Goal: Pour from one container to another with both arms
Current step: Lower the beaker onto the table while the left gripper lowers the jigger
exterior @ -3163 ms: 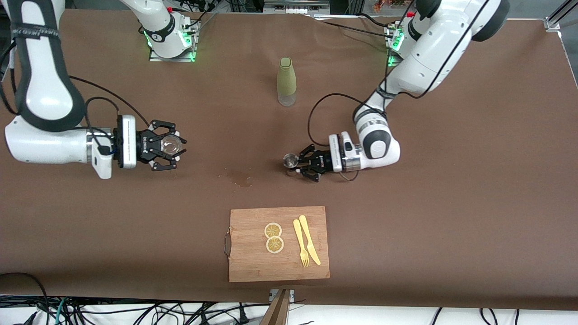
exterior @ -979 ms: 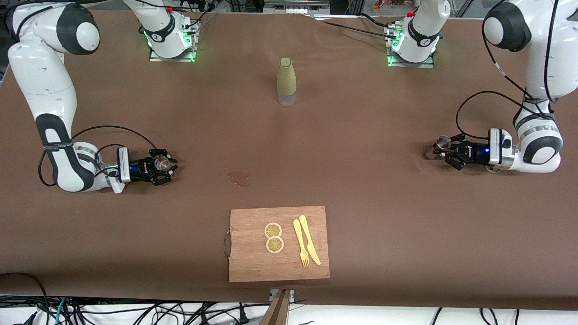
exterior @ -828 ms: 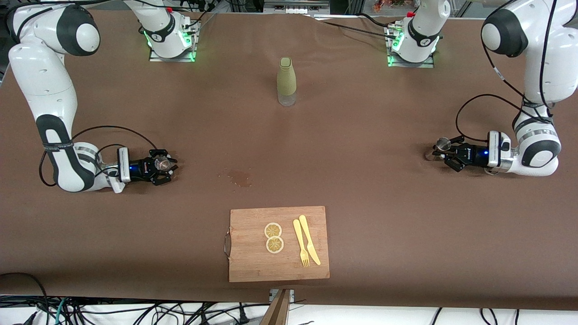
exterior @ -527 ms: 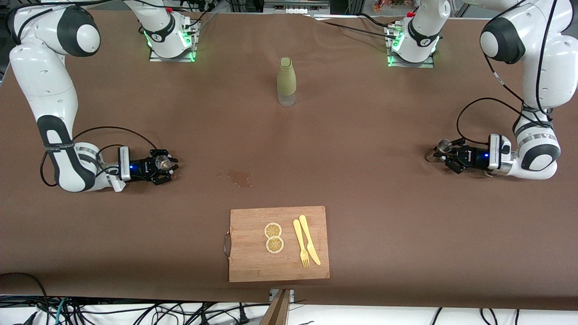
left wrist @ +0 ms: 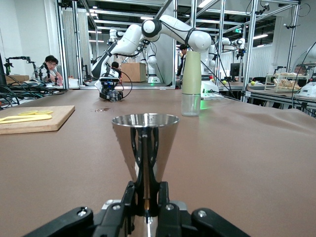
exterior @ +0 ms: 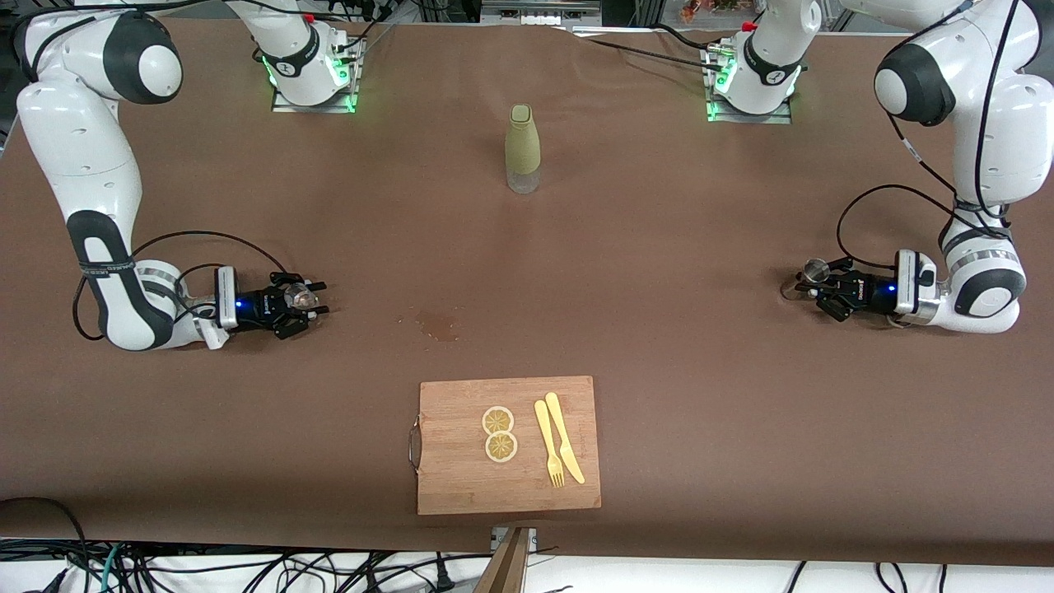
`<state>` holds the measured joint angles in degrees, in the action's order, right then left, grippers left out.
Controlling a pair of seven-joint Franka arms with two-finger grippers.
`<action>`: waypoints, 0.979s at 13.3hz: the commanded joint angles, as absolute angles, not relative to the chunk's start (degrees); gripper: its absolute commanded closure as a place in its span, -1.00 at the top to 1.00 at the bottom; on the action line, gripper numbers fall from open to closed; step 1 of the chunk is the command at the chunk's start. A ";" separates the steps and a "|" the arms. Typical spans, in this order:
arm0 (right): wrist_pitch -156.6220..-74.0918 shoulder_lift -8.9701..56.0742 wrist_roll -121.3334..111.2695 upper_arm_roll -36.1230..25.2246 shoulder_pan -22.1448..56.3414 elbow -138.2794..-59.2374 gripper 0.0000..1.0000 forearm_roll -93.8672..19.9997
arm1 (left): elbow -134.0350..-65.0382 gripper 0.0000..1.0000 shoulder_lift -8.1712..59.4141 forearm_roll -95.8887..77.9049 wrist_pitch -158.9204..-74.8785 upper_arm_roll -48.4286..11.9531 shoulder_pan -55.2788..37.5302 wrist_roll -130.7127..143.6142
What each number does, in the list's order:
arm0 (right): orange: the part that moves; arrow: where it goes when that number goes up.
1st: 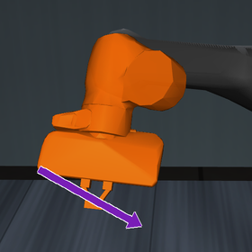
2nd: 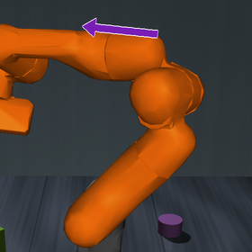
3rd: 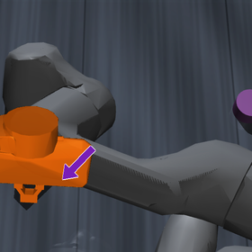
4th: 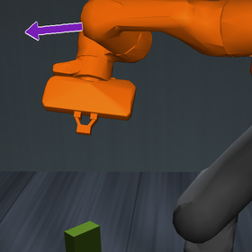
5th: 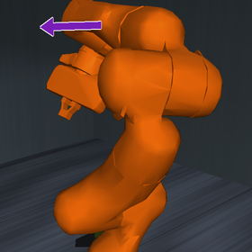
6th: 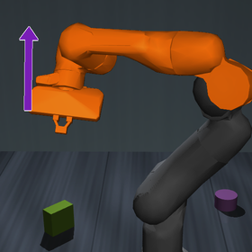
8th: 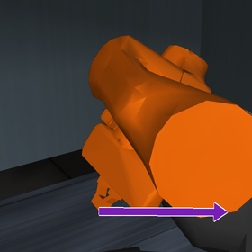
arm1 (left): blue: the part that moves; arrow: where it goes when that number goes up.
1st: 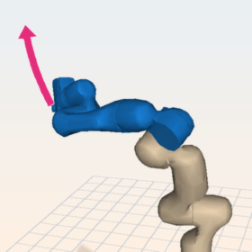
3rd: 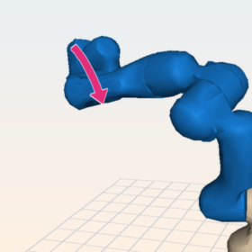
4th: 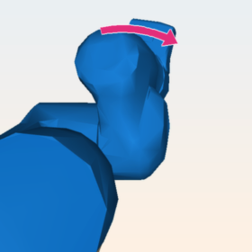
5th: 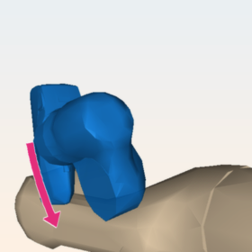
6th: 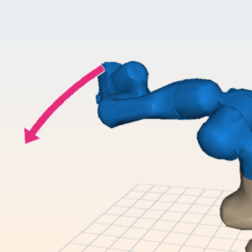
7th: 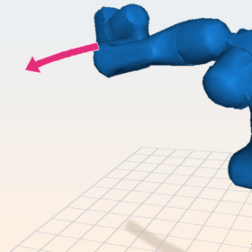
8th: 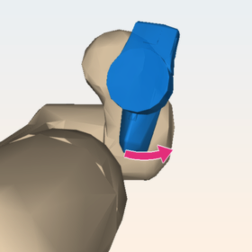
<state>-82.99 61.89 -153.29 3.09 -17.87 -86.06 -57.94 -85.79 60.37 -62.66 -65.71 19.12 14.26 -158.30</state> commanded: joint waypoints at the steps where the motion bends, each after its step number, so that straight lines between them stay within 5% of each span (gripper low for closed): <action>1: -82.44 64.07 -153.46 3.34 -18.90 -84.64 0.18 -57.66 | -83.24 -1.00 62.49 -61.00 -63.63 19.34 14.76 -167.43; 3: -82.44 64.07 -153.46 3.25 -18.98 -84.64 0.21 -57.66 | -83.23 -1.00 63.19 -61.00 -63.63 19.34 14.68 -167.70; 5: -81.40 64.25 -152.41 2.90 -19.34 -80.80 0.34 -56.35 | -83.23 -0.61 63.46 -61.08 -64.24 19.42 14.68 -167.52; 6: -80.60 64.34 -152.14 2.81 -19.51 -79.29 0.40 -54.60 | -83.23 -0.21 63.46 -61.08 -64.42 19.51 14.68 -167.43; 7: -80.33 64.25 -151.88 2.64 -20.03 -78.67 0.40 -53.71 | -83.15 0.99 63.46 -61.08 -64.68 19.51 14.76 -167.61; 9: -80.24 64.16 -151.79 2.20 -20.48 -78.66 0.45 -52.13 | -83.15 1.00 63.28 -61.08 -65.91 19.51 14.68 -166.38; 10: -80.07 63.99 -151.79 1.68 -20.57 -78.58 0.57 -51.86 | -83.14 1.00 63.02 -61.08 -67.75 19.69 14.68 -164.29; 11: -79.46 63.90 -151.79 1.23 -20.57 -78.23 0.94 -51.51 | -83.14 1.00 62.84 -61.08 -69.85 20.73 14.59 -161.92; 13: -78.49 63.81 -151.61 0.97 -20.57 -76.30 1.00 -50.20 | -82.79 1.00 62.67 -60.82 -73.11 22.14 14.06 -155.25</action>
